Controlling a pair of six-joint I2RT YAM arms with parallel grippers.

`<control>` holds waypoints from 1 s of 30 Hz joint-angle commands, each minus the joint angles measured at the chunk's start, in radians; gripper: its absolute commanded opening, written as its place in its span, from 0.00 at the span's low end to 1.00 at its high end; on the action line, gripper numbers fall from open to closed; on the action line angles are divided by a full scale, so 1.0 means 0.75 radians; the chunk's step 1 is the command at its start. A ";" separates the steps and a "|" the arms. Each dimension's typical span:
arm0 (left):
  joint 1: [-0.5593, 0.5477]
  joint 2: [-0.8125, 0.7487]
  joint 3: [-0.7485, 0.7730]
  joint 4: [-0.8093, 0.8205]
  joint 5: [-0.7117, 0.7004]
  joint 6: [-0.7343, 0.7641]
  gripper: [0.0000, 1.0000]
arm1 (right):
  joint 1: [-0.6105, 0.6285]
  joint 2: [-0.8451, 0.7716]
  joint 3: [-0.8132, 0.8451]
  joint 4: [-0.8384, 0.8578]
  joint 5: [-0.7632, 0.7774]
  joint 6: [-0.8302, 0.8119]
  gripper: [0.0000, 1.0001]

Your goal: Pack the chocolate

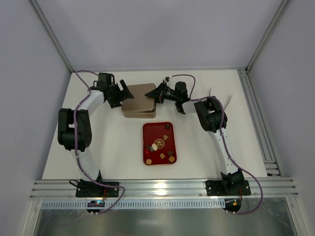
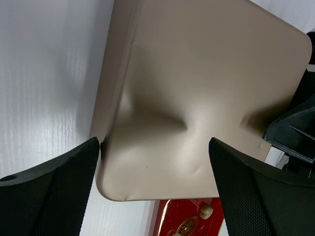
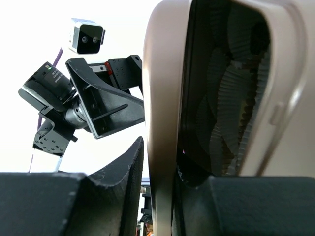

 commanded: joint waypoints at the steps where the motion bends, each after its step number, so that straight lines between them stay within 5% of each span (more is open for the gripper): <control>1: -0.013 -0.020 0.028 0.055 0.027 0.002 0.89 | -0.019 -0.047 -0.028 0.116 0.011 0.011 0.29; 30: -0.066 0.033 0.100 -0.017 -0.026 0.039 0.89 | -0.111 -0.172 -0.308 0.173 -0.018 -0.063 0.30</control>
